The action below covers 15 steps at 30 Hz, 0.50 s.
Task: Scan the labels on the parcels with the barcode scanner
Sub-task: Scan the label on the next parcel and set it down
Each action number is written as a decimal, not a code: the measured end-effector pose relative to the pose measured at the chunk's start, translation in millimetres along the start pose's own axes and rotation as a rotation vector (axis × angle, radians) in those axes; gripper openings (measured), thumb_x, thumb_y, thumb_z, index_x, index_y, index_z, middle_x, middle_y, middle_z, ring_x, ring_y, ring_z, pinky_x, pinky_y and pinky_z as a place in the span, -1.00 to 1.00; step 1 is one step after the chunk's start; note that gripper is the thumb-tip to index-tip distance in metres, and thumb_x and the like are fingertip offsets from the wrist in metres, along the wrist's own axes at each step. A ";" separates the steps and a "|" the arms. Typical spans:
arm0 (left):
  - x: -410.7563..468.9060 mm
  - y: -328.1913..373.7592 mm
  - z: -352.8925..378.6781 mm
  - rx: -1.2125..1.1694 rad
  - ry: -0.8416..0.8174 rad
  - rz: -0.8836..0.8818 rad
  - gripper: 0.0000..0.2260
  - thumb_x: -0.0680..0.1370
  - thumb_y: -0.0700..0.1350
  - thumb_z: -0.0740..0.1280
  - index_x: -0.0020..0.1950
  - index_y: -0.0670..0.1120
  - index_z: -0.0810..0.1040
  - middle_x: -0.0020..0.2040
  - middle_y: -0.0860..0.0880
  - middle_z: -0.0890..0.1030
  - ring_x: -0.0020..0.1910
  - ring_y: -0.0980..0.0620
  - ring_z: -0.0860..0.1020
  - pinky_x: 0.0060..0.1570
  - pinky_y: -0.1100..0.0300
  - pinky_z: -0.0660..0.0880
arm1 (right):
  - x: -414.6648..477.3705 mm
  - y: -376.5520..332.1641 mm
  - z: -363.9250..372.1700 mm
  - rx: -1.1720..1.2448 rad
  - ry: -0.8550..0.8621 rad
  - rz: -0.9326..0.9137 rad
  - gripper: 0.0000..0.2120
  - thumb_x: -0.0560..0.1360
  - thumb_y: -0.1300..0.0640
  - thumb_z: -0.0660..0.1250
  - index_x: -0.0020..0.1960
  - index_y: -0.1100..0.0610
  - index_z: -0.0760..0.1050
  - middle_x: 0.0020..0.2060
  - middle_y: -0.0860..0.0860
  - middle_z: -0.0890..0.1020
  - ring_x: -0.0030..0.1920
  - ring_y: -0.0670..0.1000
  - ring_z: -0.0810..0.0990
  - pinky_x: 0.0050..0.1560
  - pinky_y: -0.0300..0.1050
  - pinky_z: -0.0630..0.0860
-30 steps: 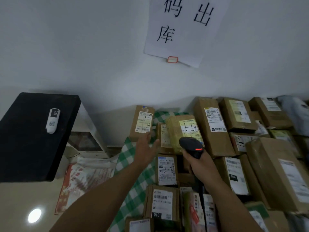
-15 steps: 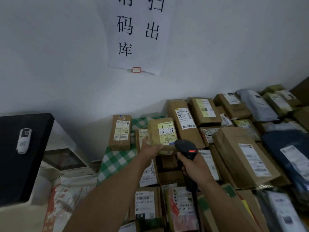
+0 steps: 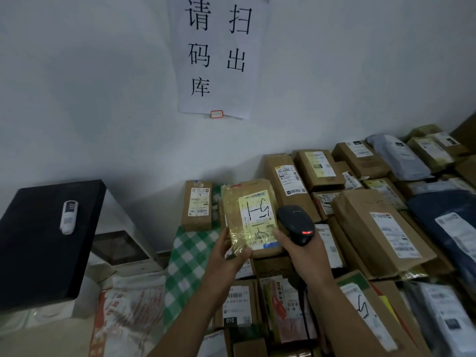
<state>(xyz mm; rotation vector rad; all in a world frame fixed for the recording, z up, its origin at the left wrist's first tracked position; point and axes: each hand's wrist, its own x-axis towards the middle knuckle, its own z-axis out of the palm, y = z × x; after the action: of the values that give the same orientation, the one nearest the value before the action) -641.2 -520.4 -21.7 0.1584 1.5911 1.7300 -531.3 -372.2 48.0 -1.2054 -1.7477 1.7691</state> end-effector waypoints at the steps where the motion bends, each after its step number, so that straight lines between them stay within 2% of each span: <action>1: -7.7 1.1 -1.4 0.022 -0.006 0.005 -0.19 0.43 0.02 0.61 0.57 0.30 0.28 0.38 0.10 0.55 0.32 0.03 0.57 0.26 -0.07 0.59 | -4.8 -1.1 0.3 0.009 -0.019 0.011 -0.21 0.15 -0.26 0.67 0.32 -0.10 0.55 0.08 -0.15 0.72 0.15 -0.06 0.68 0.29 0.15 0.59; 4: -21.3 4.5 -8.5 0.088 -0.006 0.027 -0.15 0.39 0.00 0.64 0.54 0.33 0.27 0.33 0.10 0.57 0.24 0.05 0.63 0.19 -0.02 0.63 | -17.6 -3.2 1.7 0.003 -0.043 -0.001 -0.10 0.09 -0.22 0.69 0.37 -0.05 0.52 0.13 -0.12 0.71 0.17 -0.06 0.66 0.33 0.15 0.56; 6: -26.7 8.4 -14.6 0.066 -0.003 0.013 -0.08 0.30 0.04 0.68 0.54 0.32 0.27 0.35 0.04 0.55 0.23 0.01 0.64 0.16 -0.02 0.64 | -25.3 -7.5 1.8 0.002 -0.048 -0.015 -0.13 0.11 -0.18 0.67 0.38 -0.03 0.52 0.13 -0.12 0.70 0.16 -0.08 0.66 0.34 0.12 0.56; 8: -32.6 15.4 -19.4 0.040 0.009 0.014 -0.10 0.30 0.04 0.65 0.52 0.29 0.27 0.32 0.04 0.55 0.20 0.02 0.64 0.01 0.14 0.66 | -30.9 -9.6 0.9 0.011 -0.057 -0.026 -0.17 0.14 -0.16 0.66 0.37 -0.03 0.53 0.13 -0.13 0.71 0.17 -0.10 0.66 0.34 0.10 0.56; 10: -39.3 21.7 -23.9 0.043 0.008 0.029 -0.13 0.32 0.05 0.61 0.55 0.23 0.29 0.30 0.01 0.60 0.14 0.03 0.67 -0.09 0.25 0.63 | -37.4 -10.7 1.1 -0.006 -0.092 -0.049 -0.22 0.17 -0.14 0.66 0.34 -0.05 0.55 0.12 -0.15 0.72 0.17 -0.12 0.66 0.31 0.05 0.56; 13: -50.1 27.2 -30.8 0.039 -0.009 0.056 -0.19 0.37 -0.01 0.59 0.57 0.14 0.34 0.26 -0.04 0.65 0.07 0.02 0.71 -0.07 0.20 0.65 | -42.7 -6.5 4.2 -0.048 -0.170 -0.089 -0.39 0.28 0.02 0.66 0.29 -0.07 0.56 0.07 -0.20 0.73 0.14 -0.17 0.68 0.19 -0.12 0.57; 15: -56.1 22.9 -37.2 0.037 0.015 0.068 -0.18 0.38 -0.04 0.59 0.59 0.17 0.31 0.29 -0.03 0.63 0.06 0.05 0.71 -0.05 0.16 0.66 | -47.0 -5.9 8.6 -0.067 -0.200 -0.107 -0.48 0.37 0.15 0.63 0.24 -0.10 0.53 0.01 -0.24 0.74 0.07 -0.24 0.68 0.08 -0.25 0.56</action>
<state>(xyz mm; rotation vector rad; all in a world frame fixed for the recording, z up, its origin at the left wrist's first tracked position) -633.0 -582.0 12.9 0.2209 1.6461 1.7579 -513.3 -412.7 66.7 -0.9678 -1.9586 1.8346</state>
